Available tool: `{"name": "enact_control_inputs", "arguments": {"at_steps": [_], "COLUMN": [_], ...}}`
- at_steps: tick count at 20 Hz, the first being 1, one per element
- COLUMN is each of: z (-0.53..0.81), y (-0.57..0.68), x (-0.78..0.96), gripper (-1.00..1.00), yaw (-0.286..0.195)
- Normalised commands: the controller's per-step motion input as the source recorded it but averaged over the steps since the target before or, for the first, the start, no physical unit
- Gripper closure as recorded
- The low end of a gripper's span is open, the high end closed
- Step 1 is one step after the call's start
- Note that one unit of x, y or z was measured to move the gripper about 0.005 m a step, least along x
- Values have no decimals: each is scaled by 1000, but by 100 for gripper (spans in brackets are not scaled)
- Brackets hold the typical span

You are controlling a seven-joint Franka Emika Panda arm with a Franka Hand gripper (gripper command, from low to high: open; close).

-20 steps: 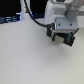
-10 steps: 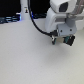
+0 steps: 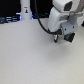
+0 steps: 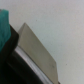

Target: Open the kcup holder, insert the kcup into the holder, and close the kcup holder

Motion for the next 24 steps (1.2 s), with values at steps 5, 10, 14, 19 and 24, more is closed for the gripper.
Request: {"name": "enact_control_inputs", "arguments": {"at_steps": [5, 10, 14, 19, 24], "z": [-4, -30, -61, -69, -45], "y": [341, 353, 370, 389, 389], "x": [-618, -672, -691, -688, -695], "gripper": [-100, -100, -100, -100, -100], "yaw": [150, 135, 126, 117, 117]}}
